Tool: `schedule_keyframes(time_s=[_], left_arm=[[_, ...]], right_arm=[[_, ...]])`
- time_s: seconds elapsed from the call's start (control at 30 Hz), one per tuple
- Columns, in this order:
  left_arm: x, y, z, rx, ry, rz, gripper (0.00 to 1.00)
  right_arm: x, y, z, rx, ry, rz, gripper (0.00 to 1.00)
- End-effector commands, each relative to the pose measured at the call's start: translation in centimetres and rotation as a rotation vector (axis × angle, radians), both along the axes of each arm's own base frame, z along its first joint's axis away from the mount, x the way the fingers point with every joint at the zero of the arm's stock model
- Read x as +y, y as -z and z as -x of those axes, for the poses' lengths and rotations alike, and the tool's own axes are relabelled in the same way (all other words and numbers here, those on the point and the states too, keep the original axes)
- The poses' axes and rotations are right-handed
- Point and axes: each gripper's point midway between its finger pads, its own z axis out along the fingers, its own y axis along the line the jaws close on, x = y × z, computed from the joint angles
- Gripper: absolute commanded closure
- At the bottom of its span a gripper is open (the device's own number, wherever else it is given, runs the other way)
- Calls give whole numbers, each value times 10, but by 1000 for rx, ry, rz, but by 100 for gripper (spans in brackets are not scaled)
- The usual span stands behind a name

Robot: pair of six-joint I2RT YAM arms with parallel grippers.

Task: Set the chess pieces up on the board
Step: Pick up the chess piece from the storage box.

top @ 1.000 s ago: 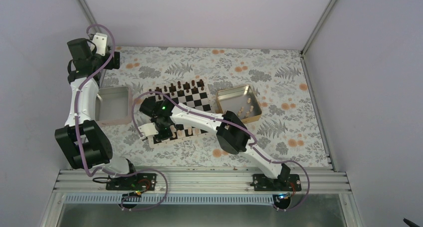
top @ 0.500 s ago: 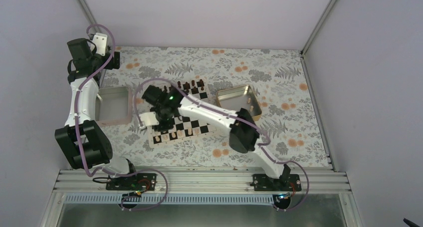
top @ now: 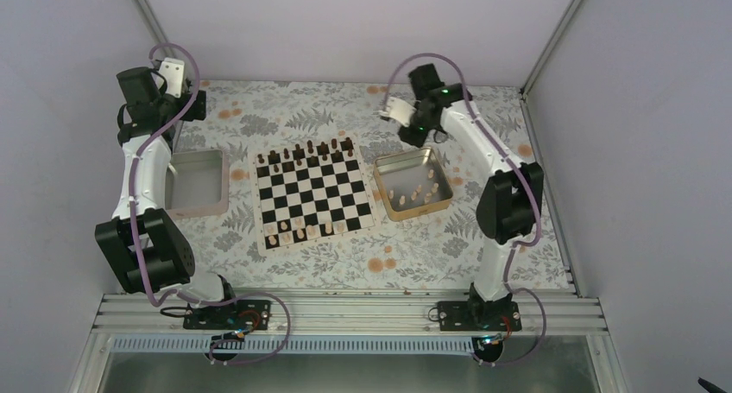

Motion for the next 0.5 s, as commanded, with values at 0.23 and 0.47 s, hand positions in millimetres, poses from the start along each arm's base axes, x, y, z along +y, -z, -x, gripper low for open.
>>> schedule_keyframes(time_s=[0.23,0.47], left_arm=[[12,6,-5,13,-42,-16,0],[15,11,-5,24,-52,-27,0]], right_arm=[[-107,82,17,219,160,202,71],[-123,90,67,340,162,240,69]])
